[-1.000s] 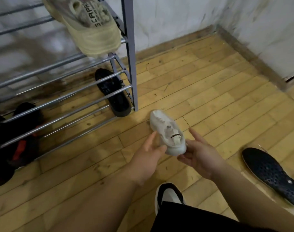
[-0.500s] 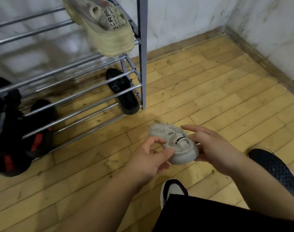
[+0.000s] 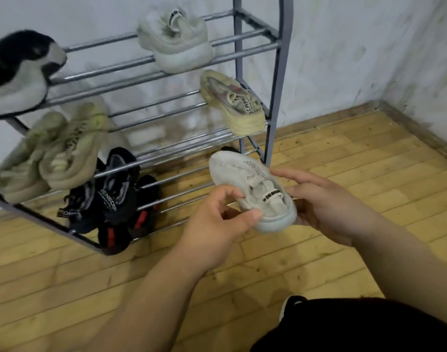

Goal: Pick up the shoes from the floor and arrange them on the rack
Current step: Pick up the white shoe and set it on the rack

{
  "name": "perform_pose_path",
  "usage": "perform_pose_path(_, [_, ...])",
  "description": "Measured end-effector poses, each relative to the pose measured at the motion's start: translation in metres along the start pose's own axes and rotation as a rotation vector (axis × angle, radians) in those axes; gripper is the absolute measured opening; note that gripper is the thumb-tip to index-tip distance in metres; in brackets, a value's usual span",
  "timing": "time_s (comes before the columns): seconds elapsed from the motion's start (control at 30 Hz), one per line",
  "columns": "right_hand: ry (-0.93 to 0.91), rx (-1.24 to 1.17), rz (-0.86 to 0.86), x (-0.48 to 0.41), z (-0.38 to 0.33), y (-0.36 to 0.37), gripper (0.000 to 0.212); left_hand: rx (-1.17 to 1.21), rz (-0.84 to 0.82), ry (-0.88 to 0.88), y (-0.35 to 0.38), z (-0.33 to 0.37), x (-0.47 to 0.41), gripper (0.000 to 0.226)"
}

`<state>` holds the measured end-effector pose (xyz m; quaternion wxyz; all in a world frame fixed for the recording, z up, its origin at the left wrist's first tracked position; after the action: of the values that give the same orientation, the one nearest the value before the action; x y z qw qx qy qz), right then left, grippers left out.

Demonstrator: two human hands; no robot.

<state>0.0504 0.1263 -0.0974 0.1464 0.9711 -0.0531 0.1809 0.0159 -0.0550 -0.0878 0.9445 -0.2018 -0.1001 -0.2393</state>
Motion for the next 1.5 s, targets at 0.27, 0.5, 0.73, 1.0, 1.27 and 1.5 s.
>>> perform_pose_path(0.27, [-0.082,-0.016,0.229,-0.077,0.025,-0.010,0.030,-0.172,0.156,-0.095,-0.017,-0.037,-0.078,0.041])
perform_pose_path(0.5, [-0.035,-0.166,0.483,-0.139,0.077,-0.043,0.022,-0.332,0.221,-0.147,-0.009,-0.058,-0.159,0.052])
perform_pose_path(0.73, [-0.144,-0.146,0.493,-0.152,0.084,-0.061,0.030,-0.323,0.245,-0.088,-0.003,-0.070,-0.168,0.058])
perform_pose_path(1.0, [-0.247,-0.084,0.623,-0.158,0.054,-0.081,0.021,-0.330,0.273,0.002,0.016,-0.059,-0.201,0.057])
perform_pose_path(1.27, [-0.209,-0.018,0.679,-0.164,0.058,-0.076,0.034,-0.179,0.151,-0.025,0.025,-0.068,-0.206,0.072])
perform_pose_path(1.5, [-0.212,-0.032,0.629,-0.163,0.061,-0.077,0.035,-0.341,0.120,-0.012,0.031,-0.066,-0.205,0.084])
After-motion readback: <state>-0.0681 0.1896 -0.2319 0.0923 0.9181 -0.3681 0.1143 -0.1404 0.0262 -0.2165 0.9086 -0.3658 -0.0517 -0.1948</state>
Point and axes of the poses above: each hand's wrist, its own x-axis away from the middle knuckle, its own y-axis out of the palm, z = x × y, the point moved 10 cm from there along -x, towards the middle knuckle, and after that the axes turned 12 degrees about -x, right-handed, at the moved point
